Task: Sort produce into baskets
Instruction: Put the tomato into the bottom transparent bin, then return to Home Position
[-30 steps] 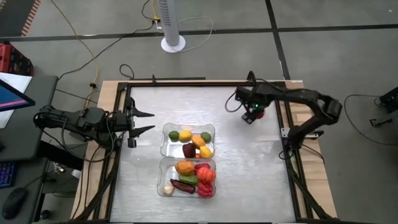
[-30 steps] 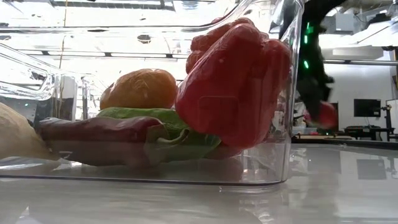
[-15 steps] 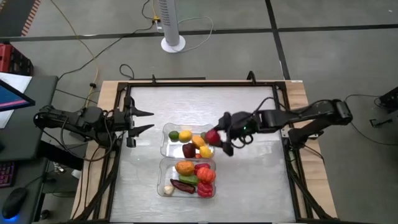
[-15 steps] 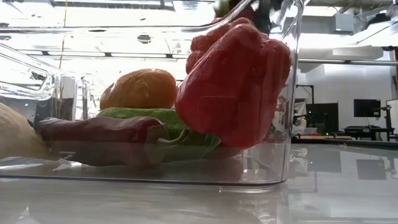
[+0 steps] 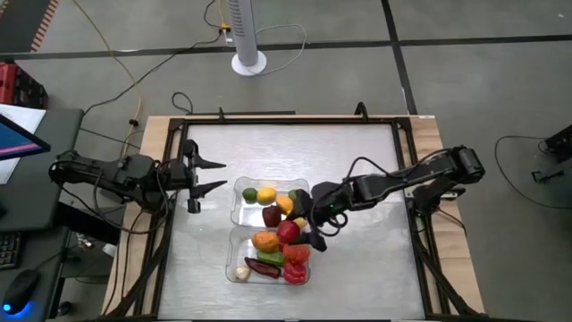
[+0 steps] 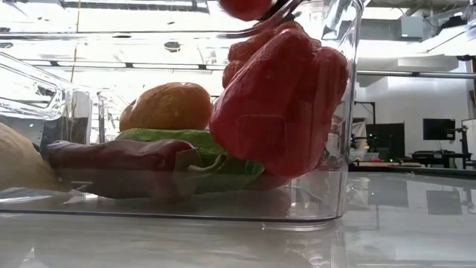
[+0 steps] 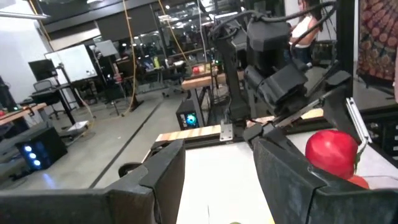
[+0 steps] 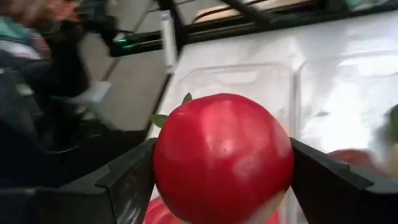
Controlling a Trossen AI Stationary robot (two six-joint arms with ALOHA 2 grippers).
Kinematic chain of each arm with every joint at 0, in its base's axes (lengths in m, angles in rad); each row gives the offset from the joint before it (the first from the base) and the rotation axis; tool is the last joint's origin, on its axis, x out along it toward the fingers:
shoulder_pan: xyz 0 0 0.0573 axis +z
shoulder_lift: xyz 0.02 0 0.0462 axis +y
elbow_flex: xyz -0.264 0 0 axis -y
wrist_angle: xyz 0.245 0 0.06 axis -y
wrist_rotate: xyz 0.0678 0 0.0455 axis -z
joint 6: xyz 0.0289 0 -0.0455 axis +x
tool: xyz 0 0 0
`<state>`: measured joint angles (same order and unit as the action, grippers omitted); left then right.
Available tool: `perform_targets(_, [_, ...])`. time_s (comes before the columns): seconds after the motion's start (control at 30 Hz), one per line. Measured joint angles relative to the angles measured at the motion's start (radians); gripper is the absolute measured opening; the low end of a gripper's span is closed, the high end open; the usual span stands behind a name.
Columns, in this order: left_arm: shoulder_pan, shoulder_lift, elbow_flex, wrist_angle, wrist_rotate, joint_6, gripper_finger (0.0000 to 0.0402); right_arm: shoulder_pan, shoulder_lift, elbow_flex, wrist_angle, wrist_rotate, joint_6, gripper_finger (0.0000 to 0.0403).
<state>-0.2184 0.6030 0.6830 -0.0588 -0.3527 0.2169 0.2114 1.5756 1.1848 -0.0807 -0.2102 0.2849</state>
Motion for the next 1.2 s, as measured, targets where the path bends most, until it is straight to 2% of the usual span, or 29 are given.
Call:
perform_targets(0.2, [0.0, 0.004, 0.0, -0.005, -0.004, 0.007, 0.0178, -0.048, 0.018, 0.05, -0.15, 0.213, -0.046, 0.0357])
perform_targets(0.47, [0.0, -0.002, 0.0, -0.01, -0.012, 0.008, 0.0178, -0.111, 0.017, 0.05, -0.197, 0.212, -0.058, 0.0396])
perform_targets(0.7, [0.0, -0.002, 0.0, -0.01, -0.014, 0.008, 0.0178, -0.139, -0.001, 0.05, -0.242, 0.218, -0.09, 0.039])
perform_targets(0.8, [0.0, -0.011, 0.0, 0.001, 0.021, 0.009, 0.0178, -0.135, -0.017, 0.048, -0.316, 0.294, -0.105, 0.0389])
perform_targets(0.97, [0.0, -0.045, -0.019, 0.022, 0.068, 0.027, 0.0178, -0.092, -0.097, -0.059, -0.271, 0.468, -0.114, 0.0389])
perform_targets(1.2, [0.022, -0.131, -0.169, 0.258, -0.004, 0.074, 0.0178, -0.07, -0.361, -0.354, -0.04, 0.474, -0.083, 0.0388])
